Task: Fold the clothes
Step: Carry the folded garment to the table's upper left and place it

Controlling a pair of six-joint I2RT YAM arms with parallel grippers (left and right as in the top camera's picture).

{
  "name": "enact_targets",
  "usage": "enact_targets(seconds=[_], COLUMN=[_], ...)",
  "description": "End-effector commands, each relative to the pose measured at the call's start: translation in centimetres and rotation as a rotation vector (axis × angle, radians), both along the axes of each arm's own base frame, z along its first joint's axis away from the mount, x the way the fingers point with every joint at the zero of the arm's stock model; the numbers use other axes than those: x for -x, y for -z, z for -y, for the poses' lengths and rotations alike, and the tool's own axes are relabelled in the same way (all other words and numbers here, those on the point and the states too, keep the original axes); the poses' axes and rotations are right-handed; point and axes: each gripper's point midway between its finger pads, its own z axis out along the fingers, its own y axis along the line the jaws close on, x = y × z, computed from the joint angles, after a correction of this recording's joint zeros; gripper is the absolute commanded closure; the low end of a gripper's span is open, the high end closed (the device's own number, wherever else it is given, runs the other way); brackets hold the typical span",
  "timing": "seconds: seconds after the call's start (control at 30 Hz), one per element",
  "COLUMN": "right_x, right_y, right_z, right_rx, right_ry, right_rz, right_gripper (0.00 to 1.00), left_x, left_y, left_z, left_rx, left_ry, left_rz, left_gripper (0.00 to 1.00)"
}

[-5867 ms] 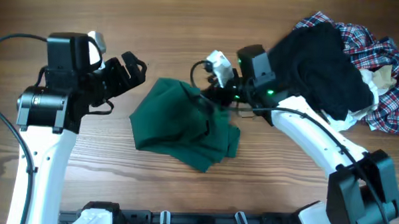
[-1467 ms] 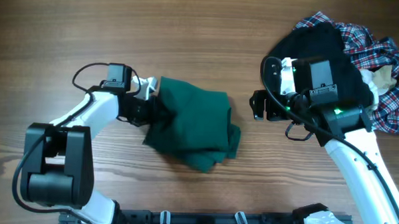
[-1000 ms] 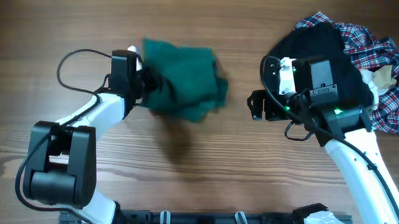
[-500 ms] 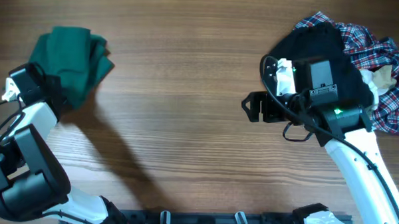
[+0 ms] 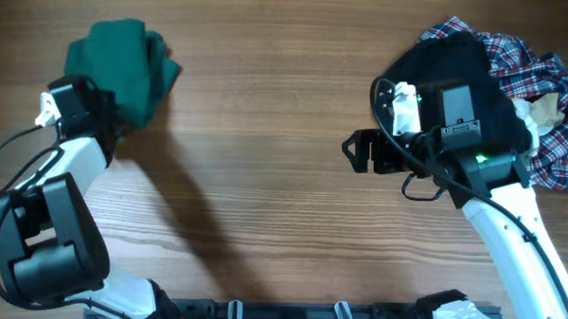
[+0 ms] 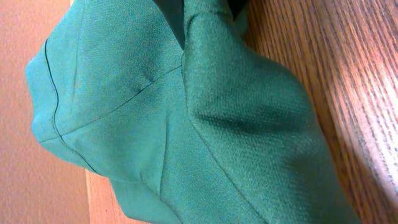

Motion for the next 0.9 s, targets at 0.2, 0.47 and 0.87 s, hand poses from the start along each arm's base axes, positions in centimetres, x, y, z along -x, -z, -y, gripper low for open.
enact_targets(seconds=[0.2,0.47,0.87], right_x=[-0.4,-0.7,-1.2], right_y=[-1.2,-1.4,-1.7], right_z=[-0.4,-0.5,-0.6], right_rx=[-0.026,-0.031,-0.028], right_ry=[-0.007,-0.007,-0.025], right_rz=[0.029,0.046,0.077], right_gripper=[0.0,0.0,0.0], left_x=[-1.5,-2.7,4.6], left_y=[1.7,2.6,-0.3], left_z=[-1.6,-0.8,-0.7], left_rx=[-0.044,-0.026,0.102], left_ry=[-0.054,-0.005,0.035], left_rz=[0.042,0.074,-0.125], left_gripper=[0.96,0.67,0.0])
